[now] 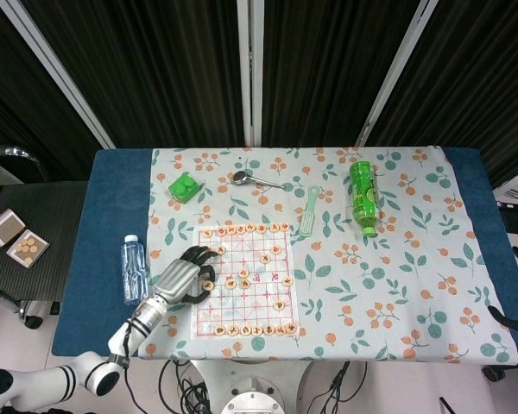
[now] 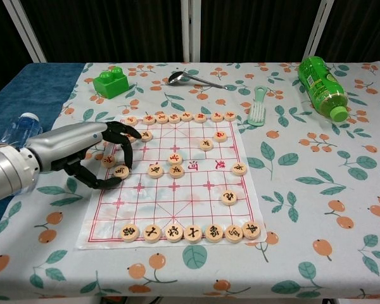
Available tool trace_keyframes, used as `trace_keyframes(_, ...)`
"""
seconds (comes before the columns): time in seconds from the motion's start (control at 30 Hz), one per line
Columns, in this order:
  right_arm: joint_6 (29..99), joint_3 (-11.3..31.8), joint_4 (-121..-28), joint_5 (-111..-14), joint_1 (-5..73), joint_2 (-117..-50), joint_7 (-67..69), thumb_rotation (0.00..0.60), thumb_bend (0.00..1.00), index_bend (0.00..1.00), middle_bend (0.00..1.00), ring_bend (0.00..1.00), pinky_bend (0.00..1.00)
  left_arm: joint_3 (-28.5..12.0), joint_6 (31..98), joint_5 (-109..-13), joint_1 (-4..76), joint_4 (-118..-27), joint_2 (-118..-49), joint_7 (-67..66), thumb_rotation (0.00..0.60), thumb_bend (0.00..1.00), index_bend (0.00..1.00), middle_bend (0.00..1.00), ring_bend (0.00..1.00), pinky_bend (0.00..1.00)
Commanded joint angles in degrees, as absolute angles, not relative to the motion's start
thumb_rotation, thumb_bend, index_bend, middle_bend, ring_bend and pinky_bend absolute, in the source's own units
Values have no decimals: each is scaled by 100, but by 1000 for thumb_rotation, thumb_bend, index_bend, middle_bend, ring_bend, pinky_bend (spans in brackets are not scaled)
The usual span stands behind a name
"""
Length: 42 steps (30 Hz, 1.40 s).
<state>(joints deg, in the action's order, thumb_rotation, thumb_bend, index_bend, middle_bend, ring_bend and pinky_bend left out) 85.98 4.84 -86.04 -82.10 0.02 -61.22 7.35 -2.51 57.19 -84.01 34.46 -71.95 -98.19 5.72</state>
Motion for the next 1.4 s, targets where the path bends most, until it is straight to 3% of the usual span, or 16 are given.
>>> trace_keyframes(0.03,8599,484,-8608,-8213,1,-6123,732,600,30,0,0,0,0,-267,5760,-8420,3452,-7230,-9794,585,600,331,475,110,0,0)
trace_keyframes(0.53,8609,504,-8599,-8193,-12,-6121,746,600,42,0,0,0,0,-475,5605,-8530,3830,-7089,-9845,879,600,332,478,117,0,0)
trace_keyframes(0.8,8633,522,-8566,-8173,-31,-6119,791,600,42,0,0,0,0,-569,5297,-8527,4158,-6512,-10142,1360,600,336,486,118,0,0)
trace_keyframes(1.4,8647,538,-8514,-8148,-64,-6121,865,600,42,0,0,0,0,-514,5344,-8628,4406,-5419,-10611,1996,600,335,481,118,0,2)
